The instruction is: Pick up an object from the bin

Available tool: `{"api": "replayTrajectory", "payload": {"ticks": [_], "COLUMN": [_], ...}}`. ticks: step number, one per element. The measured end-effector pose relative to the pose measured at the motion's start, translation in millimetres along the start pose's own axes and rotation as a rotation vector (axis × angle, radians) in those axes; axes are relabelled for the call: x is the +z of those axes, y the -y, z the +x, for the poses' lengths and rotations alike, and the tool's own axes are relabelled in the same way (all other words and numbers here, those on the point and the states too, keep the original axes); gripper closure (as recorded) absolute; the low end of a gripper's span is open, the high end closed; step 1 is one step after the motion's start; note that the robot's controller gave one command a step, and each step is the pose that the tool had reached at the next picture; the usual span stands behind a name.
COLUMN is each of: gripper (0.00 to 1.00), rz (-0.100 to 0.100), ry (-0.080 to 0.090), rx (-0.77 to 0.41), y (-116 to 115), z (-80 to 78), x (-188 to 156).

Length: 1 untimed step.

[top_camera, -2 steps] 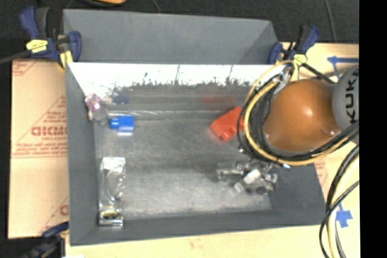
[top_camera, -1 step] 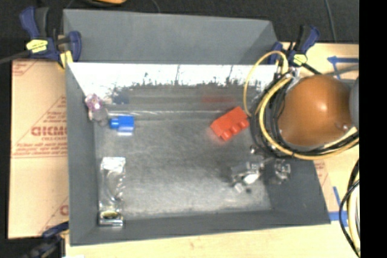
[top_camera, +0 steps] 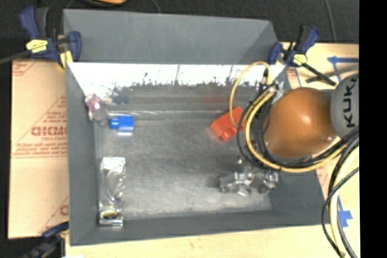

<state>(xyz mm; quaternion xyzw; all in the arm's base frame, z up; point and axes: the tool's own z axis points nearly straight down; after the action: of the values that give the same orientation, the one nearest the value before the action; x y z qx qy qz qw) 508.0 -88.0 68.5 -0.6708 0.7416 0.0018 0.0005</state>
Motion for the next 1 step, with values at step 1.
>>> {"api": "replayTrajectory", "payload": {"ticks": [1], "gripper": [0.00], "rz": [0.002], "ry": [0.000], "rx": [0.041], "y": [-4.4], "z": [-34.0], "x": [-1.6]}}
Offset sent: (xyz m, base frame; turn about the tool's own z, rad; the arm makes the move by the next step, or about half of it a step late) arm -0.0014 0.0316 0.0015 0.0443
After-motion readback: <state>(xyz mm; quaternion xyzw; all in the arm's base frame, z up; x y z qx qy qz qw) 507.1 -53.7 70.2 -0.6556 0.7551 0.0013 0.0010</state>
